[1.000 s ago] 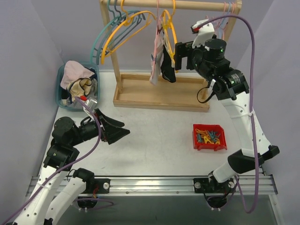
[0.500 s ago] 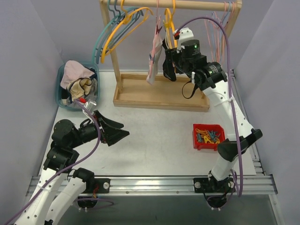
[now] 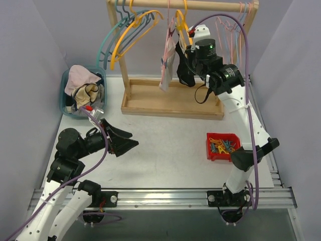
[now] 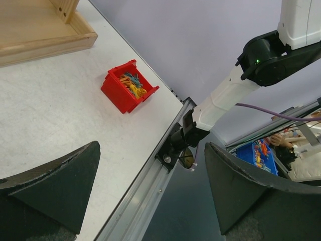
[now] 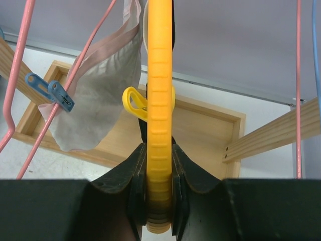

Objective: Remove the underwear clipped to the hanger

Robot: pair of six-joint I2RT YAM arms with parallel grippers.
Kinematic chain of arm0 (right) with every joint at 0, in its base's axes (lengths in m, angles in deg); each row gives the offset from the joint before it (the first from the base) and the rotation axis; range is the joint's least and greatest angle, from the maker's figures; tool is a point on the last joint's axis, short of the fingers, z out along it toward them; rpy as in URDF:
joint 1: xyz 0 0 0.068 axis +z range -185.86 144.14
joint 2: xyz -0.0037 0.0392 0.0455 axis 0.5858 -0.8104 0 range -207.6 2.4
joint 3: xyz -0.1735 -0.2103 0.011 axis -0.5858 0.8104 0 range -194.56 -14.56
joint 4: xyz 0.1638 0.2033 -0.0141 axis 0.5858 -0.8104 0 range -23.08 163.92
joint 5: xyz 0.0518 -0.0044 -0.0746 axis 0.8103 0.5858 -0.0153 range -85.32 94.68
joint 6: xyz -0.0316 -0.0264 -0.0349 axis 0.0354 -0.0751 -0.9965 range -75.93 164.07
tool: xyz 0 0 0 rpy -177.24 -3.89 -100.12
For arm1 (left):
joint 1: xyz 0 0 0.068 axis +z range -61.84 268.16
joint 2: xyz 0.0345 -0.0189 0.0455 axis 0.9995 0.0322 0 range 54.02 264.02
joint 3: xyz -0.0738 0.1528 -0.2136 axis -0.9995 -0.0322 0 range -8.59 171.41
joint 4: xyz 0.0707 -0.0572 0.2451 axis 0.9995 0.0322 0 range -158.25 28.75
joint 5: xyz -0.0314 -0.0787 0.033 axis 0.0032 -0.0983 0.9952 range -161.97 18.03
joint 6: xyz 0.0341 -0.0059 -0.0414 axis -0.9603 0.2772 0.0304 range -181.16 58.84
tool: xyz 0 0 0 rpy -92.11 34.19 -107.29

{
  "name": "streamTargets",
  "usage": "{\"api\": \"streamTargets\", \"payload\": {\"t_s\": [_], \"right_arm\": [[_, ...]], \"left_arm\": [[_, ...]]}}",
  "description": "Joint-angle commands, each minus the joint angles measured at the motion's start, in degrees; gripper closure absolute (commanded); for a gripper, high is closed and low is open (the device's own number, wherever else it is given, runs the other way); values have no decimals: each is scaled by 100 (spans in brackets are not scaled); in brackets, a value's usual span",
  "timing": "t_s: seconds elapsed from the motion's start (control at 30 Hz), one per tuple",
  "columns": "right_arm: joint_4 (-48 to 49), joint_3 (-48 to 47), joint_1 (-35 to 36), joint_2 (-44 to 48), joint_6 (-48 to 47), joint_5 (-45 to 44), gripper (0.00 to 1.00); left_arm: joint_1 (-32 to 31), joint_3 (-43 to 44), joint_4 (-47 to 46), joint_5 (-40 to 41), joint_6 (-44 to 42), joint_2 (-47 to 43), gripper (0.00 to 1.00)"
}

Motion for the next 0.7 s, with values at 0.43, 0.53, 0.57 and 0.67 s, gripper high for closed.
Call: {"api": "streamTargets", "payload": {"t_s": [0.43, 0.53, 0.57, 0.67], "right_arm": [[4665, 3076, -499, 1854, 443, 615, 100], [5220, 3533, -499, 2153, 461, 659, 100], [5257, 3561, -499, 2232, 409, 659, 100], [5521, 3798, -525, 2408, 364, 633, 100]], "left_arm": [[43, 108, -21, 122, -136, 117, 6], [43, 99, -21, 148, -127, 143, 6], [43, 107, -30, 149, -127, 143, 6], [43, 134, -39, 157, -127, 222, 6]]}}
